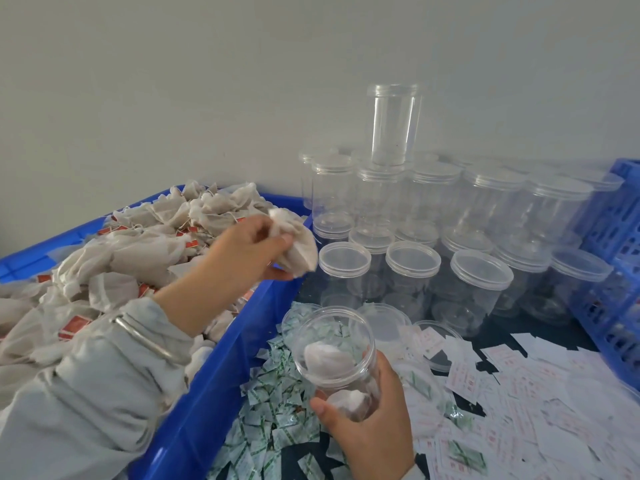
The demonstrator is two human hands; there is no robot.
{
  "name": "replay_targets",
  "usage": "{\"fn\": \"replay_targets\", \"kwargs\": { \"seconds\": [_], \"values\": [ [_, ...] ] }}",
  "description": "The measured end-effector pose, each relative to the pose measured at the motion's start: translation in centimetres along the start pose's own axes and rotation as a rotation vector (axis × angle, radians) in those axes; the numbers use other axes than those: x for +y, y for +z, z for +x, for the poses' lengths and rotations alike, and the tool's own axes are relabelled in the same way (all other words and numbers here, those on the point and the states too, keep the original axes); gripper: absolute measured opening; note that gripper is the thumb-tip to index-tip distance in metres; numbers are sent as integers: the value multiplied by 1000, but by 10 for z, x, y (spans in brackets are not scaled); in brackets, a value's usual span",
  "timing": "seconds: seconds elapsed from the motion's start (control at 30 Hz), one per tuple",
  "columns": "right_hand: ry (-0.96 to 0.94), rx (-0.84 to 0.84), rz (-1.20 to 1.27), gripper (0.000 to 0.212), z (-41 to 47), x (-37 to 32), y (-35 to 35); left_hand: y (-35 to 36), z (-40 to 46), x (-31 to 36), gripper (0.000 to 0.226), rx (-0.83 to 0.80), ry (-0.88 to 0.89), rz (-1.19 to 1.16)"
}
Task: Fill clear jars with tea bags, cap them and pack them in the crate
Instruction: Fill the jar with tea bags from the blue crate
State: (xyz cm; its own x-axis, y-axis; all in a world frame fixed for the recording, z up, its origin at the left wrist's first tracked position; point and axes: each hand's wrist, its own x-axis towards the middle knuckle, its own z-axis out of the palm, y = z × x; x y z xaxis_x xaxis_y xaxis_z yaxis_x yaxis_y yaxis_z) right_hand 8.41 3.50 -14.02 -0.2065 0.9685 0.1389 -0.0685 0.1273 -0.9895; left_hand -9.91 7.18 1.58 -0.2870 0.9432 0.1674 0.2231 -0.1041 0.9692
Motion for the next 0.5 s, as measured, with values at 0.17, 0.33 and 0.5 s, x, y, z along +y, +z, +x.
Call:
{"fn": "replay_targets", "kwargs": {
  "seconds": [0.17,0.33,0.5],
  "values": [
    [14,-23,39,117,2,-3,0,33,-27,-16,44,-360,152,275],
    [-4,-25,49,105,7,-8,-1,43,-43,-17,34,-485,333,559],
    [22,-13,34,112,6,-3,-1,40,-42,-16,31,-500,331,579]
  ]
}}
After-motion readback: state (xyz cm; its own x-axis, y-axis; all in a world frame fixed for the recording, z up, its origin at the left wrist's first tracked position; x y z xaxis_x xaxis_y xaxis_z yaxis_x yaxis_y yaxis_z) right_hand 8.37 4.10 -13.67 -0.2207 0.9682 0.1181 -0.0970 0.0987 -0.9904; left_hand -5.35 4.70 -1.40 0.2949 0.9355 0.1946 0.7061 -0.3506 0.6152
